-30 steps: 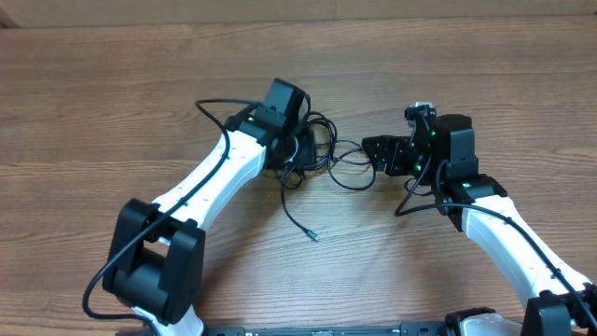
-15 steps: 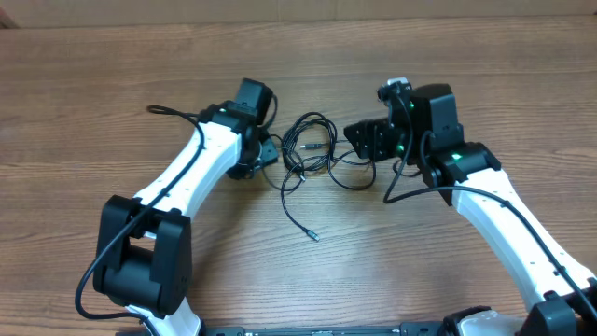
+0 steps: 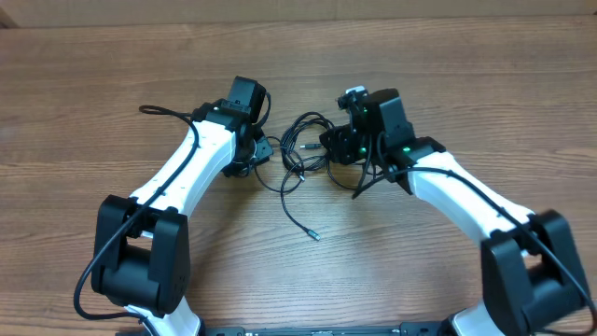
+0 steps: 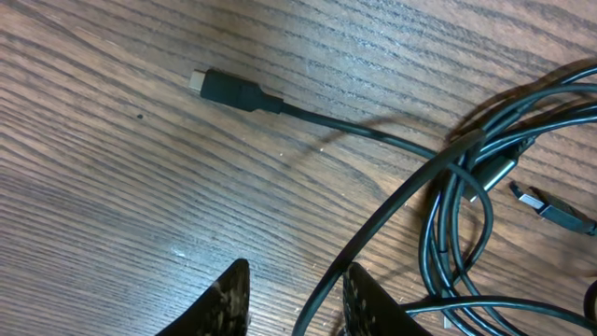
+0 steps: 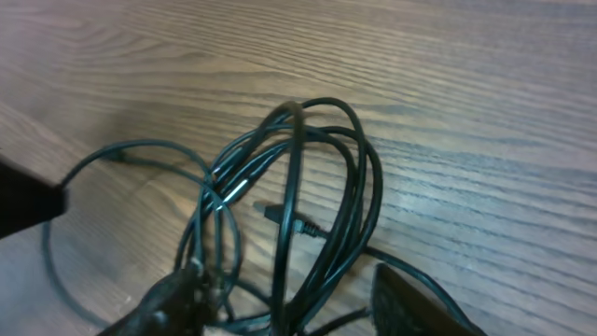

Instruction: Untangle cables

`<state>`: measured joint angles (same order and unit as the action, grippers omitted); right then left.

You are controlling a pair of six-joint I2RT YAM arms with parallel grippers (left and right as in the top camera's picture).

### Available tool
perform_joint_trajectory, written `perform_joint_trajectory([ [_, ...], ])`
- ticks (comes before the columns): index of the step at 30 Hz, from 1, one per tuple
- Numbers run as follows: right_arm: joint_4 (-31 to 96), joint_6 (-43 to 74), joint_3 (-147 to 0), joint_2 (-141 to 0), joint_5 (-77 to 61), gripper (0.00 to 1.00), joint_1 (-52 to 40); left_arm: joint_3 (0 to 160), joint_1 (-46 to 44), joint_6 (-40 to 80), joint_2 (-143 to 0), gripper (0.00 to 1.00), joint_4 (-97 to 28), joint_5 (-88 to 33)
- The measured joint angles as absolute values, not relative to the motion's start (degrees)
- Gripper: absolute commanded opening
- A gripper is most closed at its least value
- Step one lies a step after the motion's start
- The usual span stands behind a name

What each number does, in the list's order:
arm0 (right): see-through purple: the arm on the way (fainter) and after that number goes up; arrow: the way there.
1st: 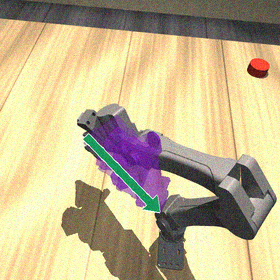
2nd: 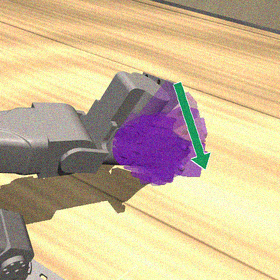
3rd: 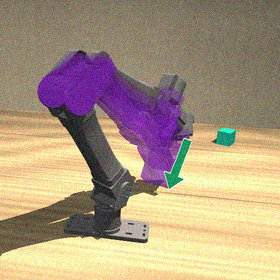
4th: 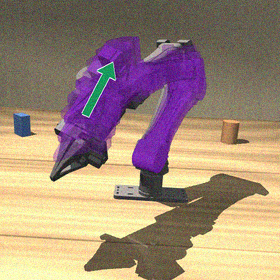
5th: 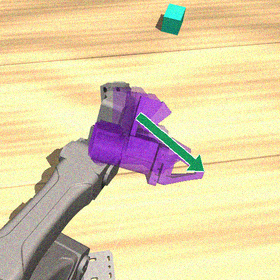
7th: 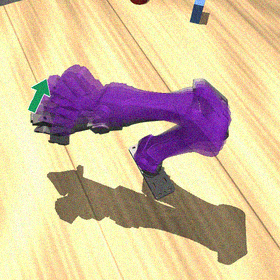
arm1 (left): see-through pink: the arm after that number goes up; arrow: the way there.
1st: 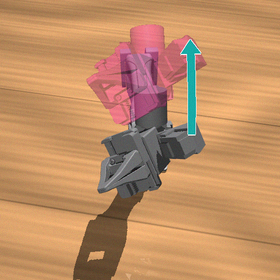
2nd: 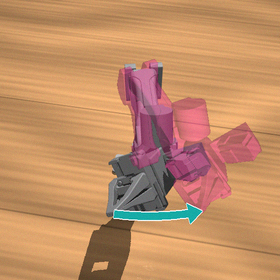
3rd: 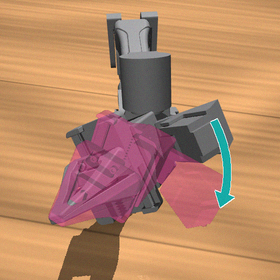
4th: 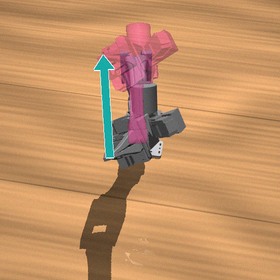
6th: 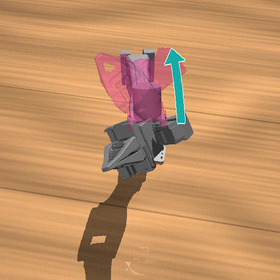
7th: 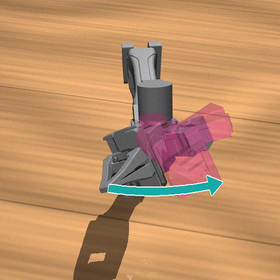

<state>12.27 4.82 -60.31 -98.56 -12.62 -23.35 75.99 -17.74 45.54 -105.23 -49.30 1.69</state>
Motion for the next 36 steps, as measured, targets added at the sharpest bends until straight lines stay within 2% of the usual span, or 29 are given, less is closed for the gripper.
perform_joint_trajectory([
  [2, 11.3, 4.8, -60.3, -100.2, -12.4, 0.41, -23.4, 76.0, -17.7, 45.5, -105.2, 0.24, -49.3, 1.6],
  [4, 11.1, 4.7, -60.3, -101.6, -12.0, 0.24, -23.4, 76.0, -17.7, 45.5, -105.2, 0.17, -49.4, 1.5],
  [6, 11.3, 4.5, -60.3, -102.8, -11.8, 0.05, -23.4, 76.0, -17.7, 45.6, -105.2, 0.06, -49.4, 1.5],
  [7, 11.5, 4.5, -60.3, -103.1, -11.4, 0.04, -23.3, 76.0, -17.7, 45.2, -105.2, 0.04, -49.4, 1.5],
  [15, 18.7, 11.5, -60.3, -102.2, -0.8, 0.04, -22.4, 76.0, -16.2, 41.3, -105.2, 0.04, -53.1, 2.6],
  [21, 23.9, 15.7, -60.3, -94.5, 3.7, 0.04, -15.1, 76.0, -9.1, 37.6, -104.9, 0.04, -54.0, 3.0],
  [24, 25.3, 16.5, -60.3, -90.3, 2.2, 0.04, -11.8, 76.0, -5.8, 34.9, -103.7, 0.04, -52.1, -1.7],
  [27, 24.8, 16.4, -60.3, -87.8, -5.7, 0.04, -10.9, 76.0, -5.0, 32.1, -102.5, 0.04, -49.2, -10.0],
  [30, 20.1, 16.5, -60.3, -87.6, -21.8, 0.04, -11.3, 76.0, -6.0, 30.0, -102.4, 0.06, -46.3, -19.5],
  [32, 14.2, 16.5, -60.3, -87.6, -34.1, 0.04, -12.4, 76.0, -6.8, 29.4, -102.4, 0.09, -44.9, -24.3],
  [36, 2.0, 17.7, -60.3, -87.6, -49.1, 0.04, -15.3, 76.0, -8.9, 28.5, -102.4, 0.09, -43.1, -30.6],
])
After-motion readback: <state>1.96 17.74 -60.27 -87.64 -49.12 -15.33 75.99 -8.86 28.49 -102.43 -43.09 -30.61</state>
